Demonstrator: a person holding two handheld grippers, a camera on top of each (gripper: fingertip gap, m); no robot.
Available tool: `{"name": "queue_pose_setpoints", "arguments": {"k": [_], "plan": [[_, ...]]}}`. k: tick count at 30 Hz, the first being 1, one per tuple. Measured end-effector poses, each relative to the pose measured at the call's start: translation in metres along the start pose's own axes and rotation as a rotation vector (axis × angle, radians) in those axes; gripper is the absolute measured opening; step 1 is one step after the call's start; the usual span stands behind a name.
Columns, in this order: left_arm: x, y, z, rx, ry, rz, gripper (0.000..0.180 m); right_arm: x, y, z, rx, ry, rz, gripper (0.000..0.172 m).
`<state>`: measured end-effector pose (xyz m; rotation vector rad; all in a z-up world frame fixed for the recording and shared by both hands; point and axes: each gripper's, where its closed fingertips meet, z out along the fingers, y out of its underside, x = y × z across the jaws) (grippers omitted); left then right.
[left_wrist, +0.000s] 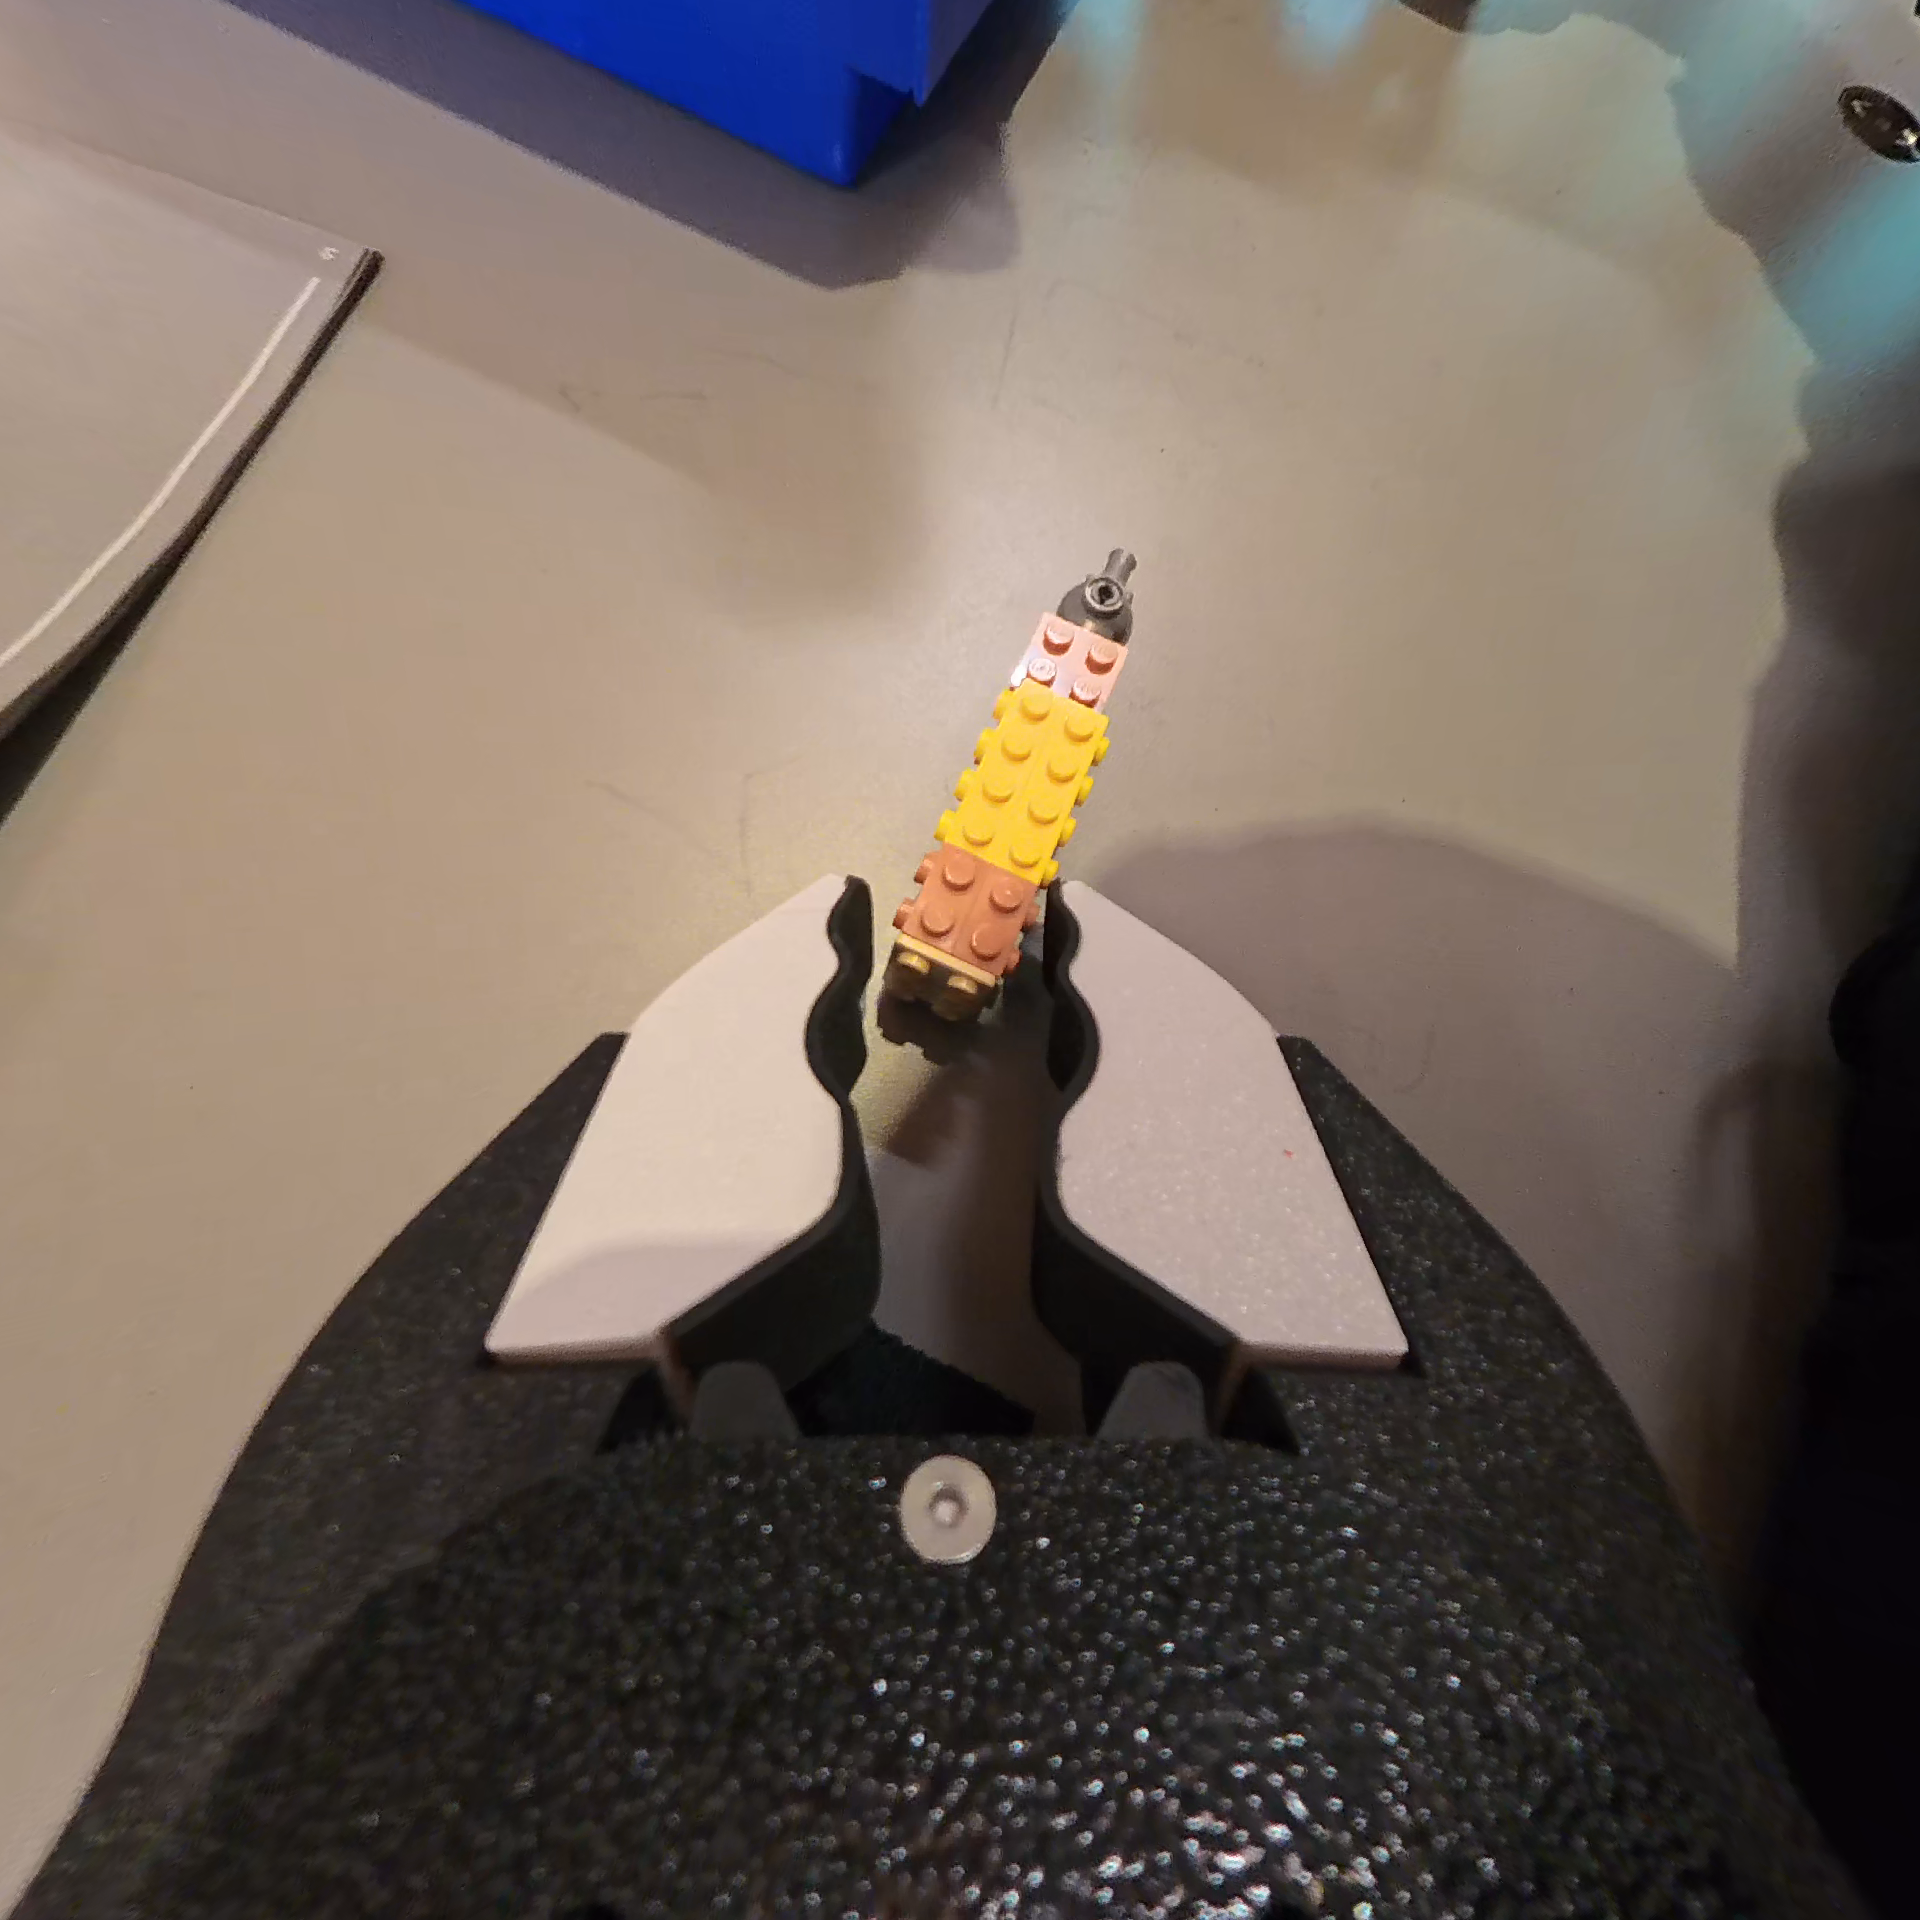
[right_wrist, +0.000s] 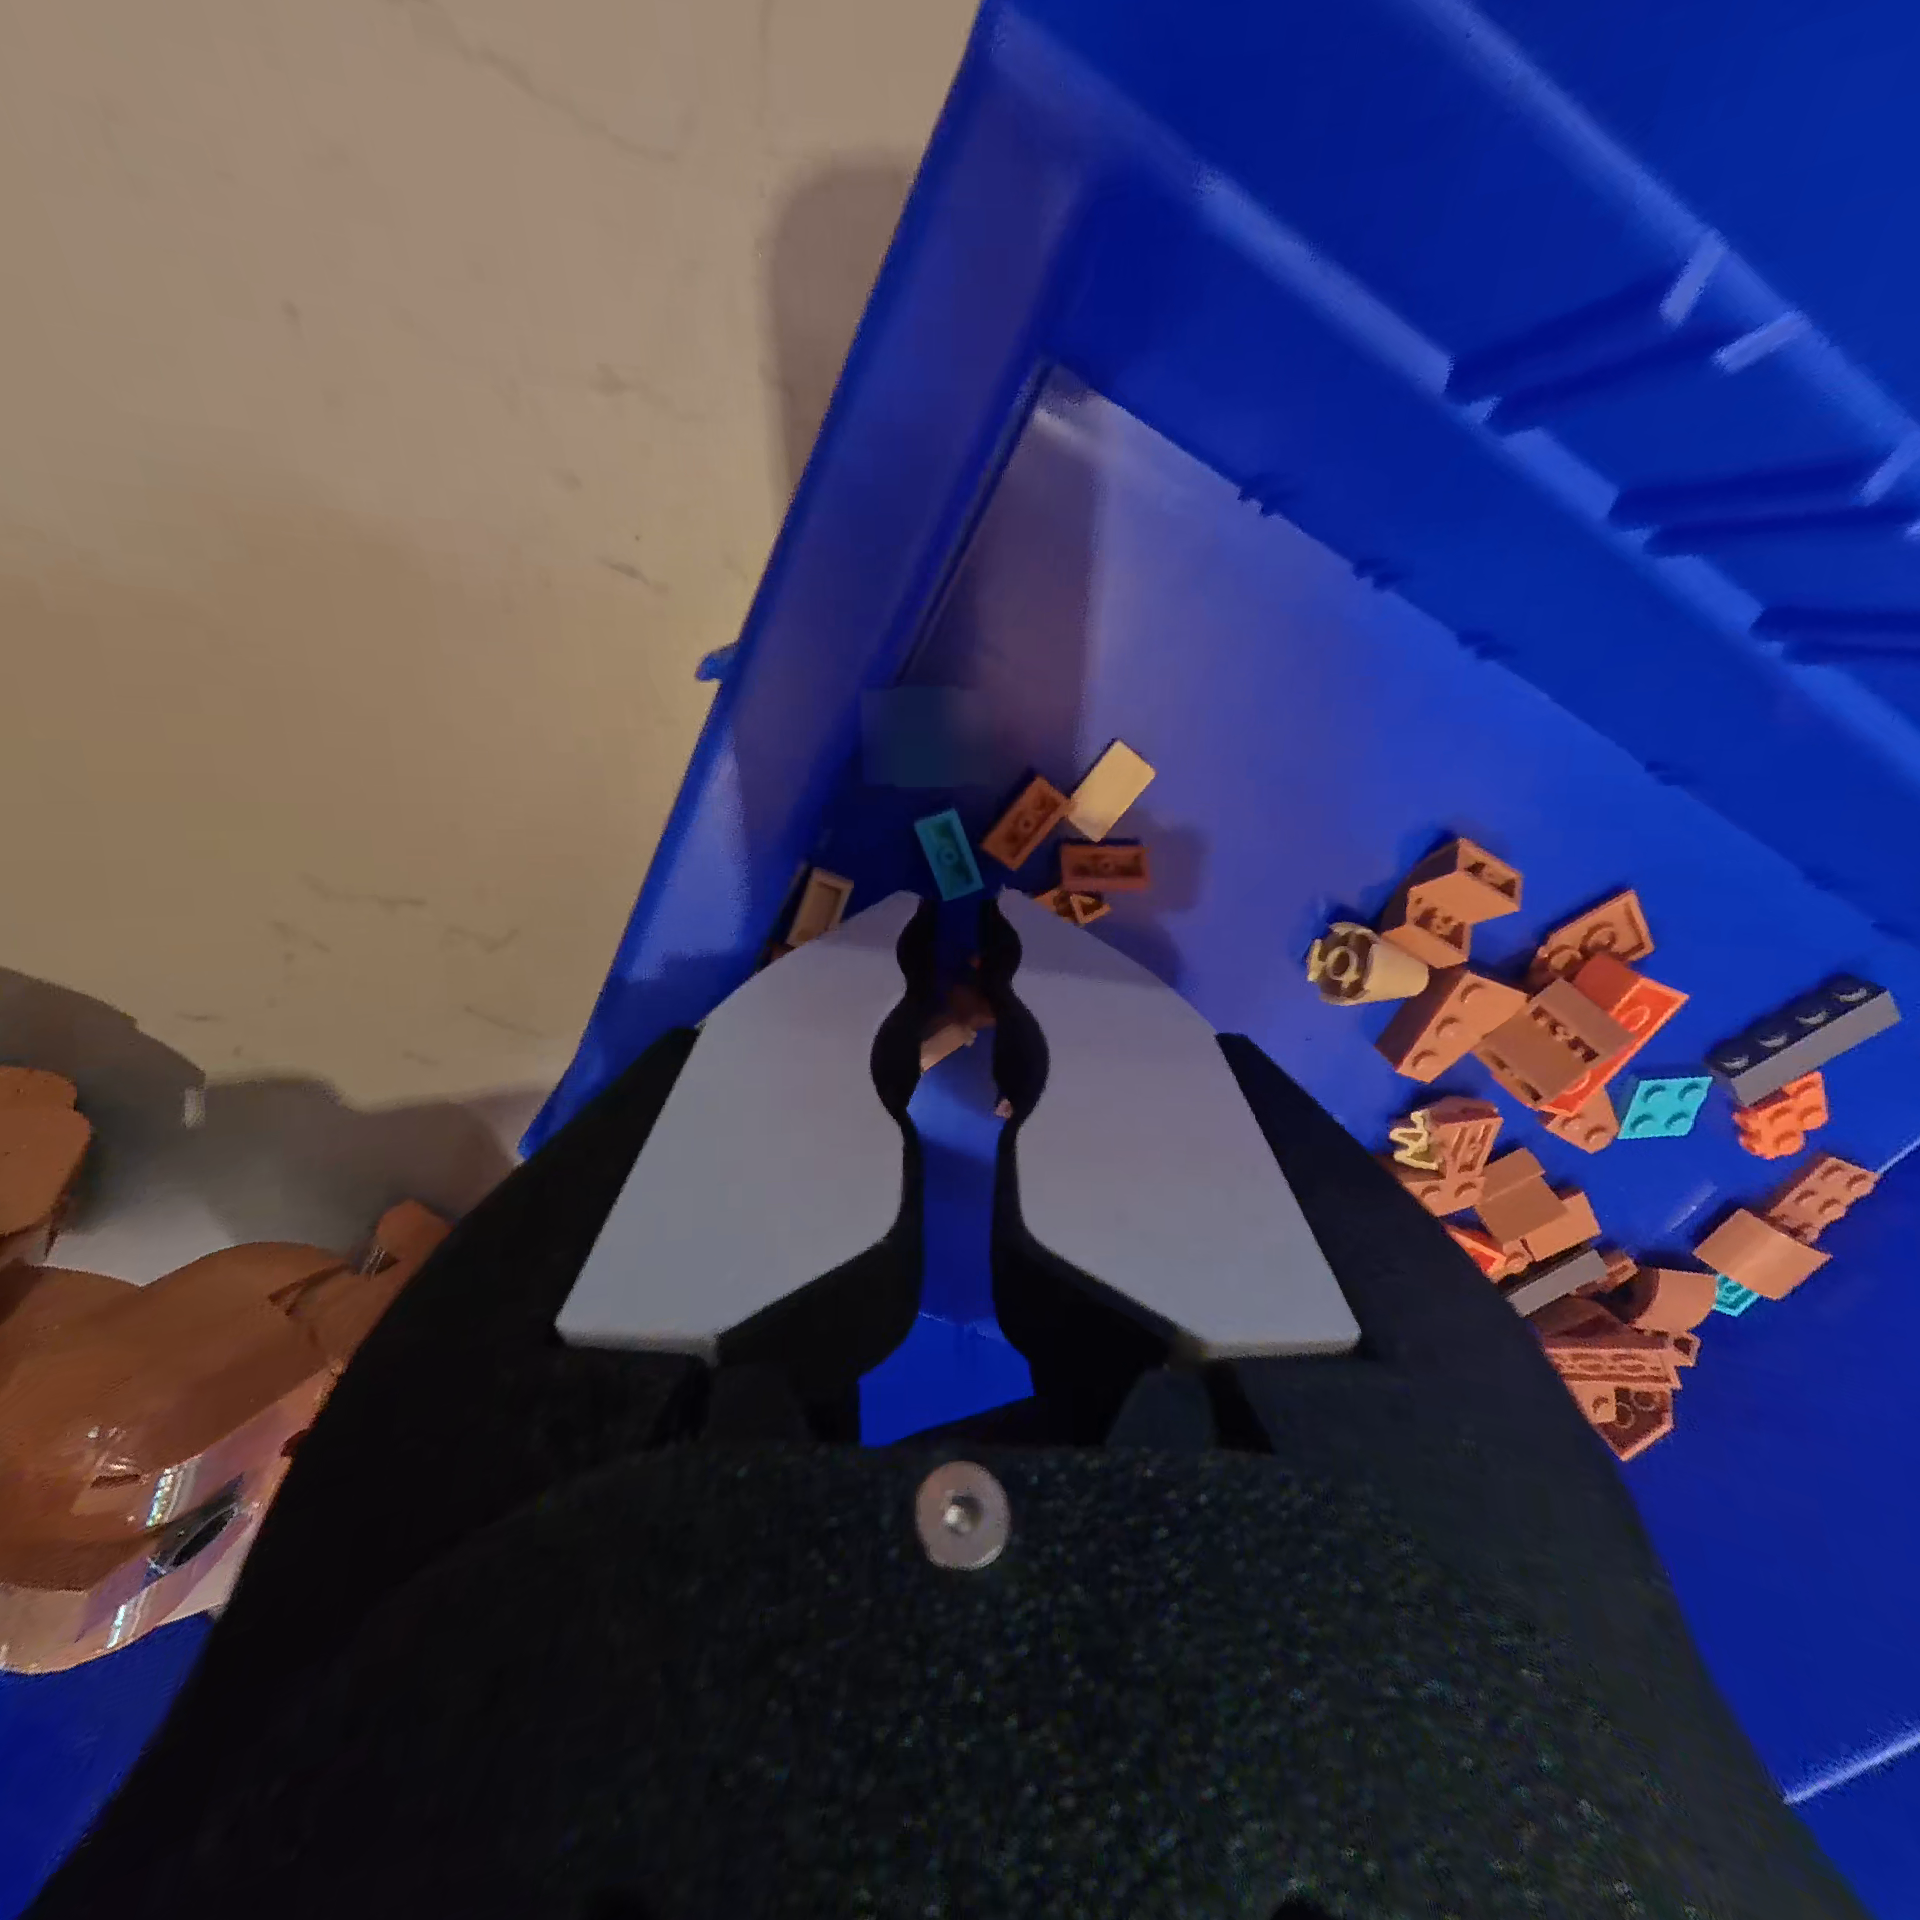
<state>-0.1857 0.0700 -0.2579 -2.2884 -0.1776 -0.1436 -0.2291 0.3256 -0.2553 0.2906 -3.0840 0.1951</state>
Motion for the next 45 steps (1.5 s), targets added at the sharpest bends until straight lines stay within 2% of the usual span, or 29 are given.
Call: {"name": "queue_pose_setpoints", "arguments": {"k": [5, 10, 15, 20, 28, 31, 34, 39, 45], "plan": [[0.0, 0.0, 0.0, 0.001, 0.0, -0.004, 0.031, 0.0, 0.002, 0.007, -0.025, -0.04, -0.016, 0.008], [-0.001, 0.0, 0.0, 0.002, -0.004, -0.007, 0.031, -0.002, -0.003, 0.008, 0.005, -0.067, -0.01, 0.0], [-0.001, -0.001, -0.001, 0.01, -0.009, -0.004, 0.031, -0.002, 0.001, 0.005, 0.004, -0.016, -0.01, 0.0], [-0.001, 0.0, 0.0, 0.001, -0.01, -0.002, 0.031, 0.002, -0.008, -0.003, 0.065, 0.049, -0.083, 0.004], [-0.005, -0.001, -0.001, 0.01, -0.011, -0.034, 0.03, 0.011, -0.024, 0.008, 0.146, 0.05, -0.135, 0.008], [-0.006, -0.002, -0.001, 0.01, -0.017, -0.036, 0.03, 0.024, -0.024, 0.01, 0.108, 0.128, -0.146, 0.008], [-0.006, -0.002, -0.001, 0.012, -0.019, -0.042, 0.03, 0.019, -0.017, 0.007, 0.093, 0.086, -0.126, 0.011], [-0.007, -0.003, -0.001, 0.014, -0.016, -0.049, 0.03, 0.008, -0.03, -0.001, 0.248, -0.049, -0.049, 0.012], [-0.009, -0.003, -0.001, 0.02, -0.013, -0.064, 0.03, 0.006, -0.024, 0.011, 0.166, -0.068, -0.096, 0.014]]}}
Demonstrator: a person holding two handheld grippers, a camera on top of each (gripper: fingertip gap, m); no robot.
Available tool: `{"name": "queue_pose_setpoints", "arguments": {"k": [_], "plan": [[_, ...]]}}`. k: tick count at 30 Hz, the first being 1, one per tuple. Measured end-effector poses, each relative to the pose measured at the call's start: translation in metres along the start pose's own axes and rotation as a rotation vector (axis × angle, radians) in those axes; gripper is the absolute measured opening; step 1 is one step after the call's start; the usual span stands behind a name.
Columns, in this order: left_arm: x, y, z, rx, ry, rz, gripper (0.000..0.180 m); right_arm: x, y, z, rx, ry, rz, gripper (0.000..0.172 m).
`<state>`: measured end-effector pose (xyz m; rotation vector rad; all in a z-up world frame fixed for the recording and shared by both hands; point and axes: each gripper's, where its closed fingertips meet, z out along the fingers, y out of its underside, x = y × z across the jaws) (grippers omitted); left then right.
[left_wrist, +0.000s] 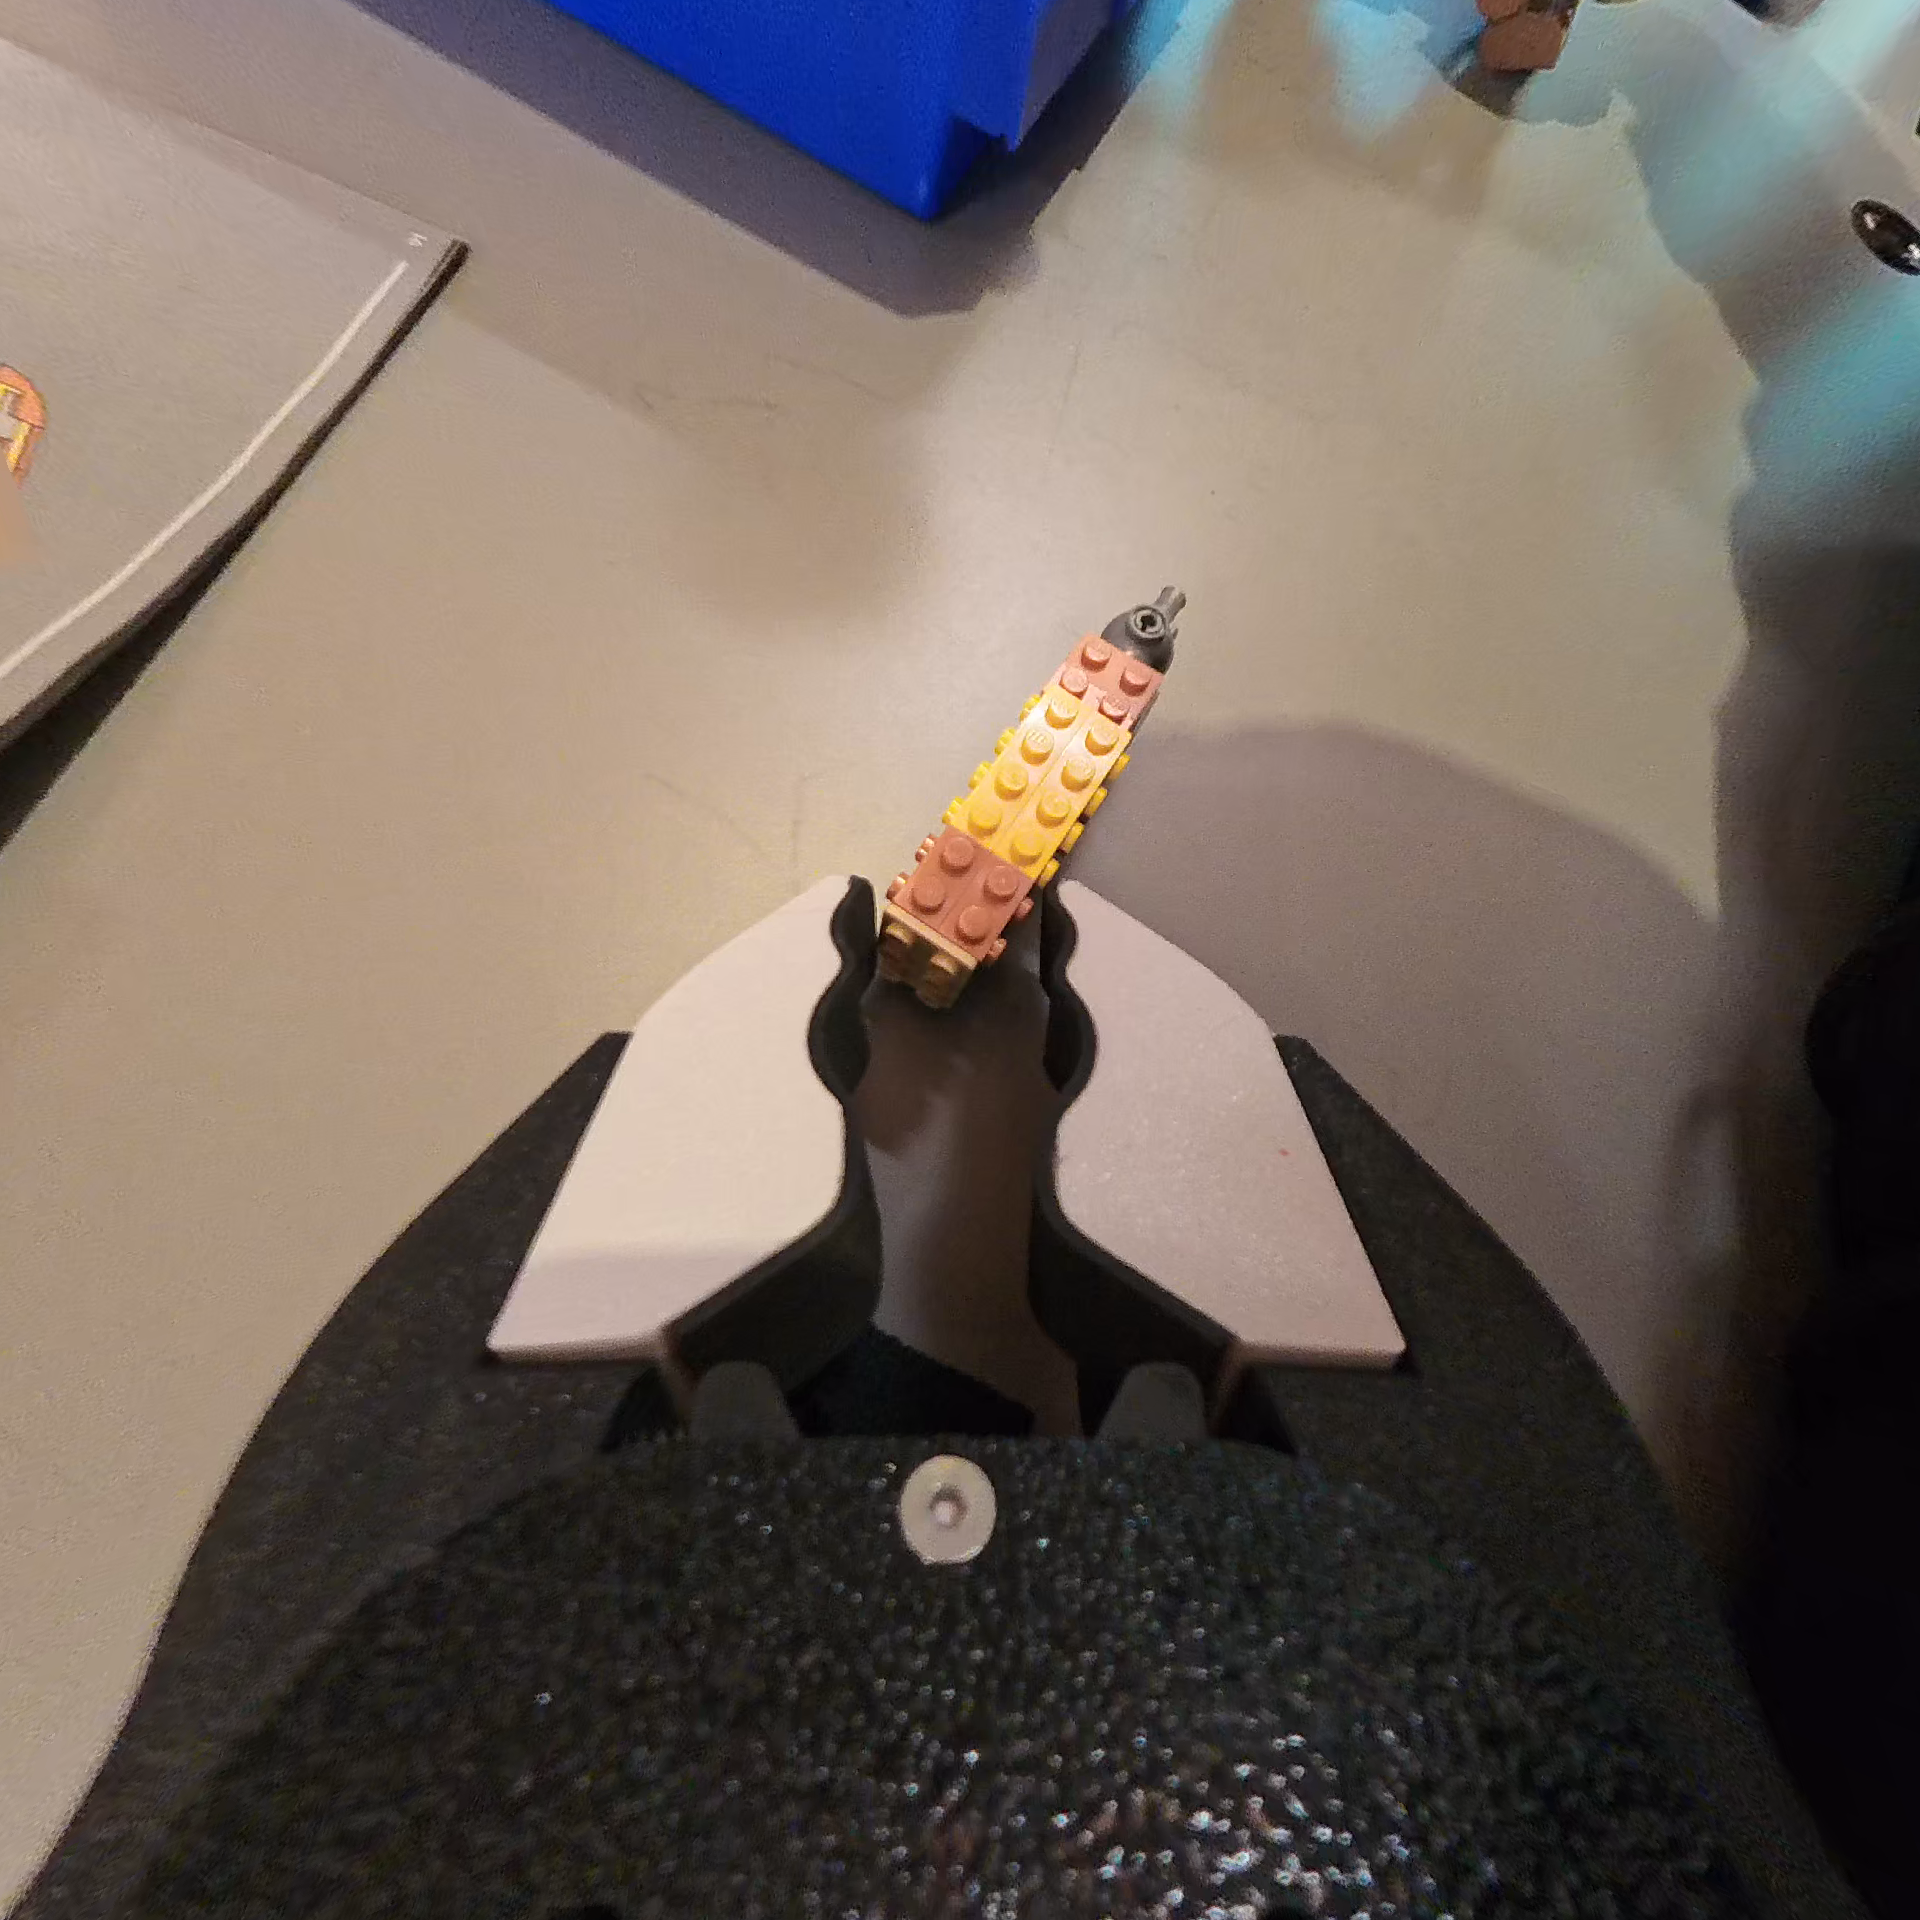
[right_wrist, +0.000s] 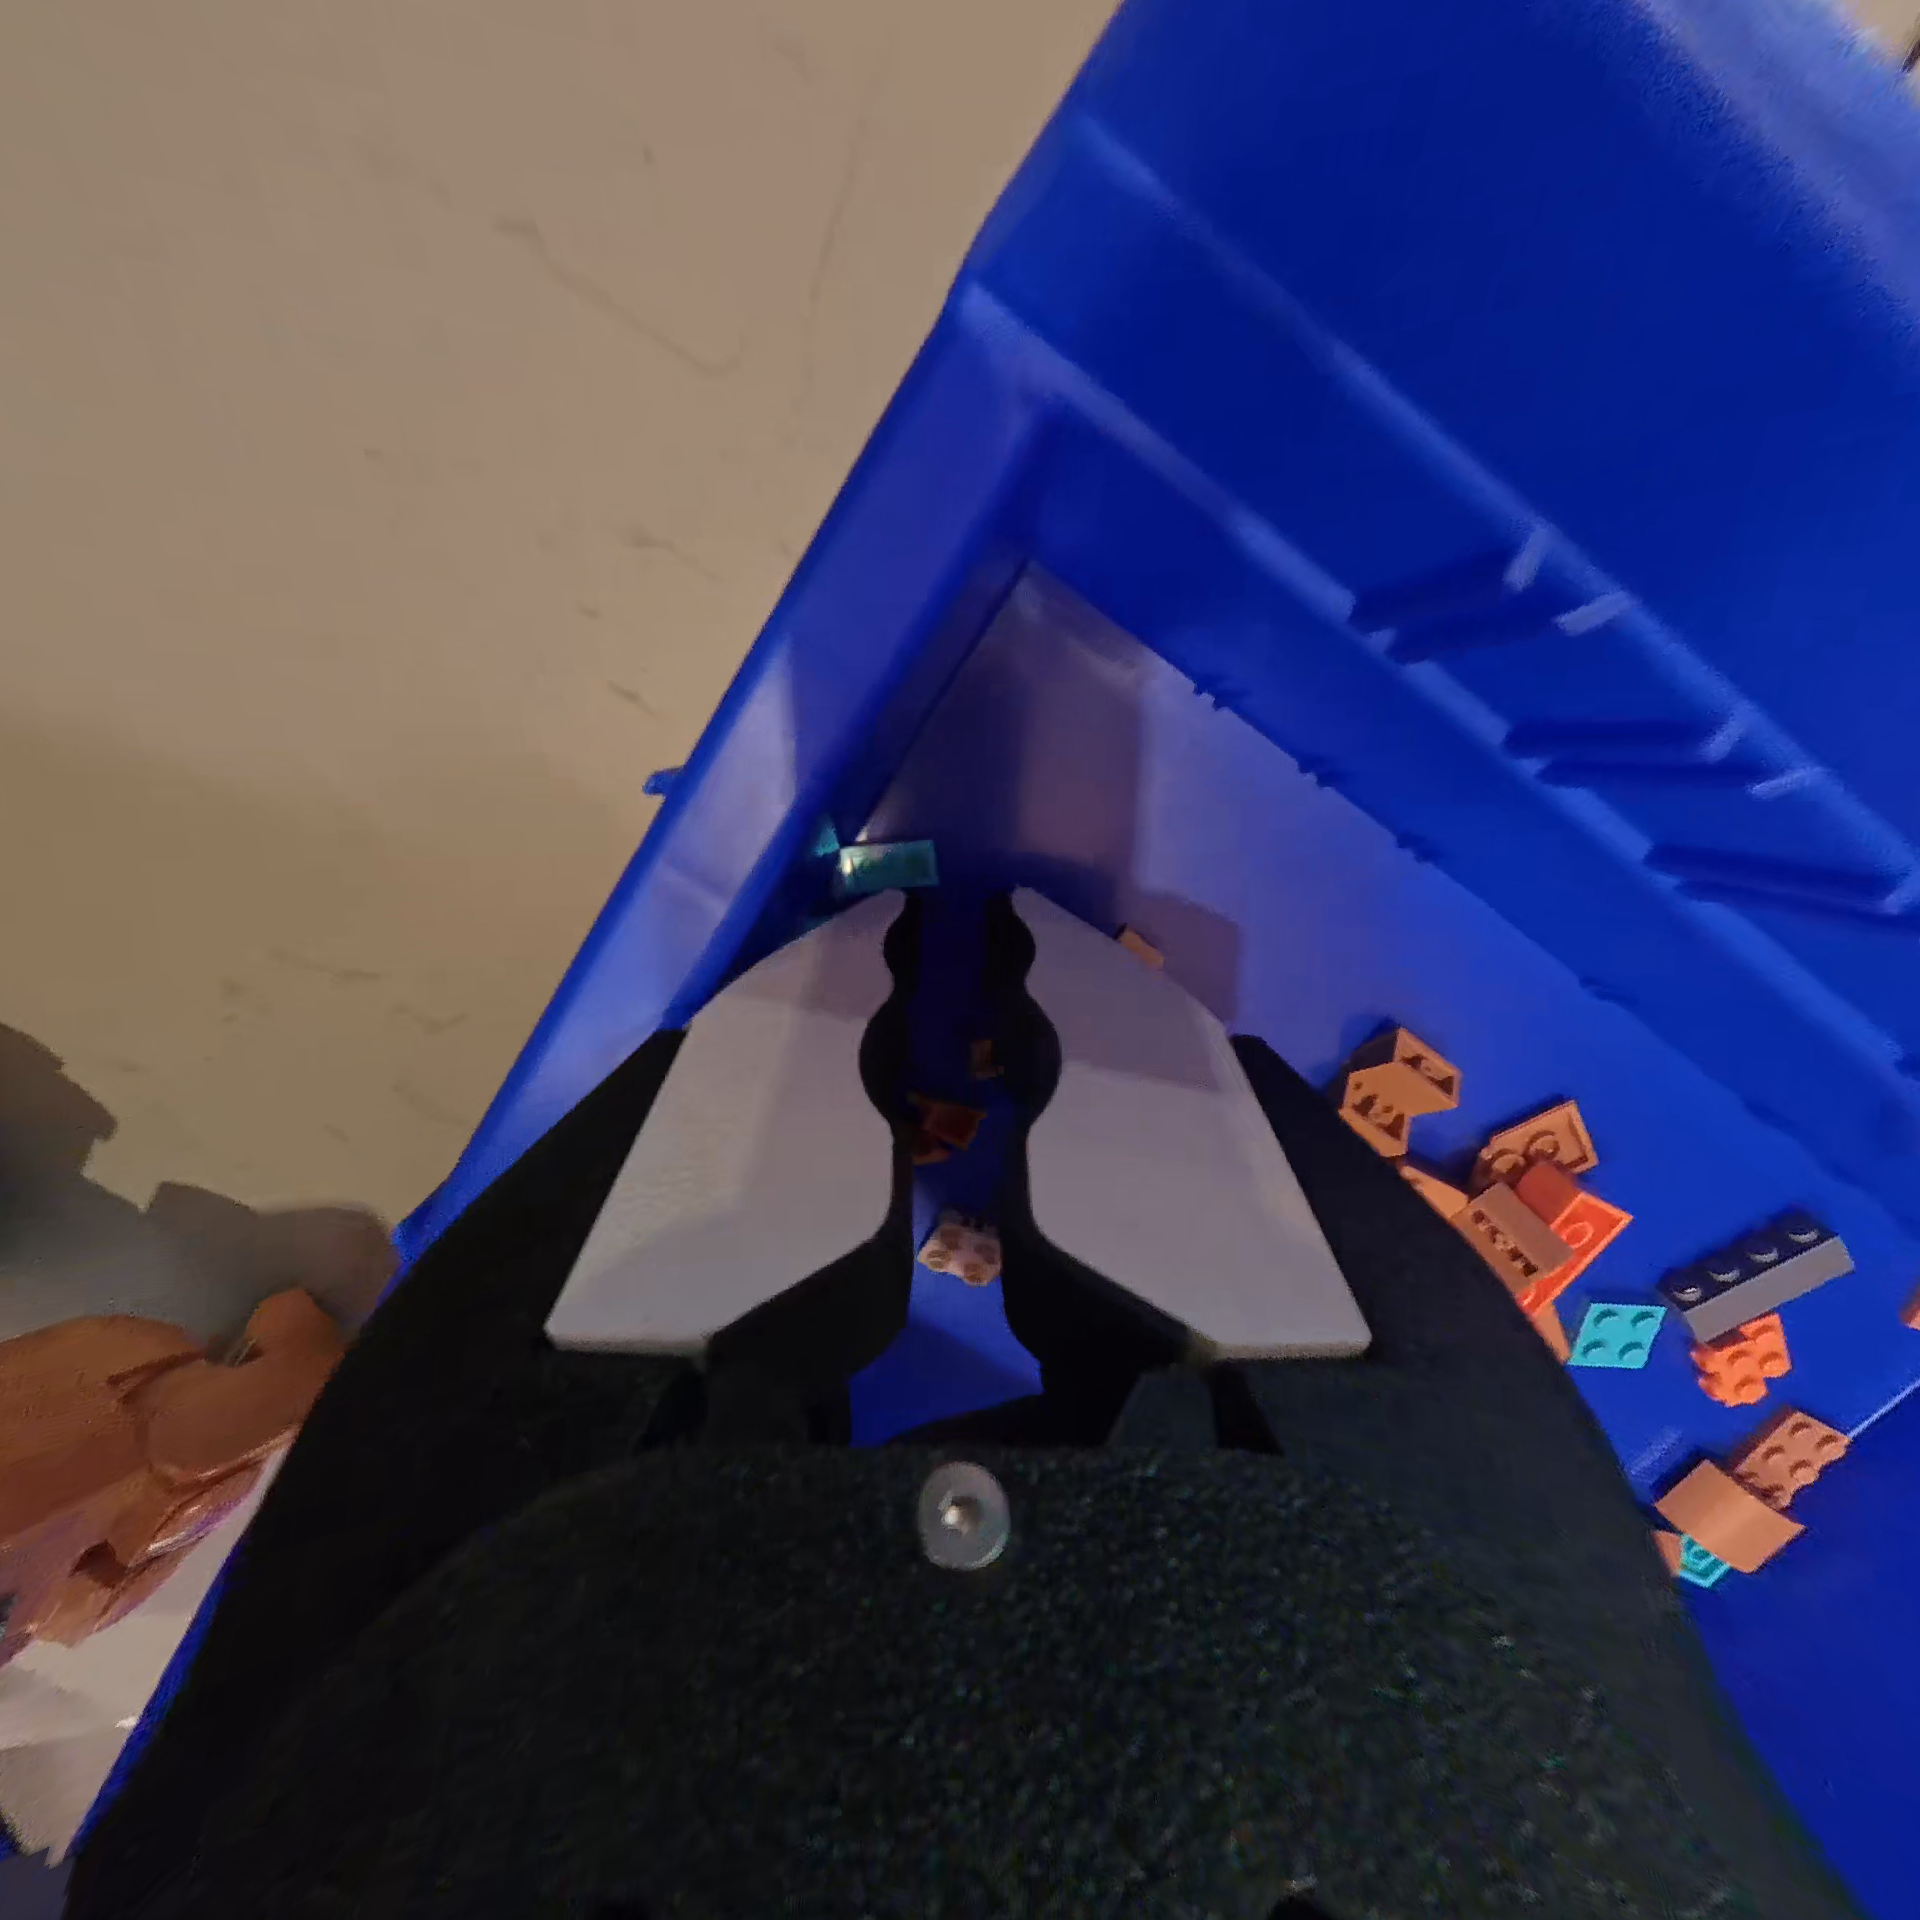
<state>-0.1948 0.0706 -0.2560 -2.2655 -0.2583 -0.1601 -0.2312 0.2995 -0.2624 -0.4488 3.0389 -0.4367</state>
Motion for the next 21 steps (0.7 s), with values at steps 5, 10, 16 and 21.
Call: {"name": "queue_pose_setpoints", "arguments": {"k": [5, 10, 16, 21], "plan": [[0.0, 0.0, 0.0, 0.001, 0.002, -0.003, 0.03, 0.016, 0.009, -0.004, -0.04, 0.119, -0.015, 0.014], [0.0, 0.0, 0.0, 0.002, 0.004, -0.006, 0.03, 0.003, 0.007, -0.013, 0.015, 0.06, 0.032, 0.014], [0.0, 0.0, 0.0, 0.004, 0.004, -0.01, 0.029, -0.008, 0.008, -0.011, -0.005, 0.0, 0.02, 0.013], [-0.001, 0.0, -0.001, 0.005, 0.005, -0.015, 0.029, -0.007, 0.006, -0.005, 0.001, 0.0, 0.027, 0.01]]}}
